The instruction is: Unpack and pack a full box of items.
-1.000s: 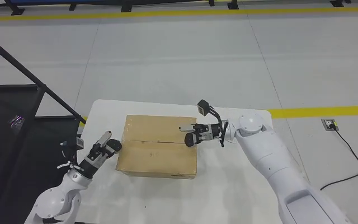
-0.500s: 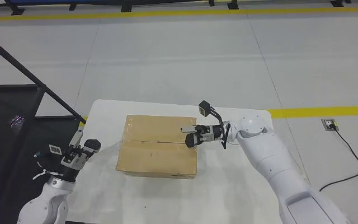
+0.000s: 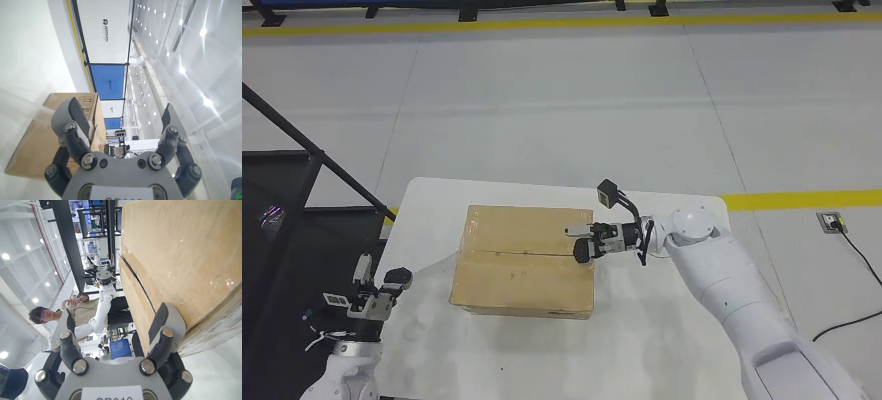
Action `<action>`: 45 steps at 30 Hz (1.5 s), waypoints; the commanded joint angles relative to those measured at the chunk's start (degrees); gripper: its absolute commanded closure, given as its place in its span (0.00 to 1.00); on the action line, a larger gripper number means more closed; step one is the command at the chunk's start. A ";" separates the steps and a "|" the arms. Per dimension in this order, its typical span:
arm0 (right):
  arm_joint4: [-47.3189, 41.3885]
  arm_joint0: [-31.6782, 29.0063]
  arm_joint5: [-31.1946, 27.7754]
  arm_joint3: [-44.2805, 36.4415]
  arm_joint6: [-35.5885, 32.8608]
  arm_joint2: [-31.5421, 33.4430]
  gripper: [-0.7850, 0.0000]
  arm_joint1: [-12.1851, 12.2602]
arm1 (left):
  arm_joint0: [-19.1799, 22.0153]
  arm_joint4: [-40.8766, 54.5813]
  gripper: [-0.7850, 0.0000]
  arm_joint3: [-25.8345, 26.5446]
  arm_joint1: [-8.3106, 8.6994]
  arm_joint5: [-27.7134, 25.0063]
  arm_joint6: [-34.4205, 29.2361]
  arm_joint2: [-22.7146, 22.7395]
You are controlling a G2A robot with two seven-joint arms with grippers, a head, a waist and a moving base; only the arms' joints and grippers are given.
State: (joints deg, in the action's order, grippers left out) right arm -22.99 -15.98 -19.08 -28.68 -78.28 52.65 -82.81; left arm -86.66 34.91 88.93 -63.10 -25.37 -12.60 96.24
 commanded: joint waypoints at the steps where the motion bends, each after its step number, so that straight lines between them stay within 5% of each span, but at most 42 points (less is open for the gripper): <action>1: 0.00 0.00 0.00 0.00 0.00 0.00 0.00 0.00 | -0.75 0.22 0.00 -1.29 -0.24 0.40 -0.31 -0.98; 6: 0.00 0.00 0.00 0.00 0.00 0.00 0.00 0.00 | 1.71 -0.67 0.00 -6.56 -0.68 4.01 -2.50 -4.14; 14: 0.00 0.00 0.00 0.00 0.00 0.00 0.00 0.00 | 12.27 -1.71 0.00 -18.79 -2.18 6.37 -1.08 -10.51; 23: 0.00 0.00 0.00 0.00 0.00 0.00 0.00 0.00 | 21.62 3.71 0.00 -26.80 -3.49 6.53 -2.75 -12.08; 32: 0.00 0.00 0.00 0.00 0.00 0.00 0.00 0.00 | 19.76 1.30 0.00 -20.73 -3.28 -0.29 0.26 -7.81; 45: 0.68 -1.39 0.36 -2.42 2.02 0.13 0.00 0.23 | 13.68 -5.35 0.00 -6.31 -2.98 0.49 4.71 -2.99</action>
State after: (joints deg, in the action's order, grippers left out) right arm -22.64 -16.80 -18.90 -29.94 -77.13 52.70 -82.71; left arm -72.77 29.98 81.99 -66.07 -25.07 -8.16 93.07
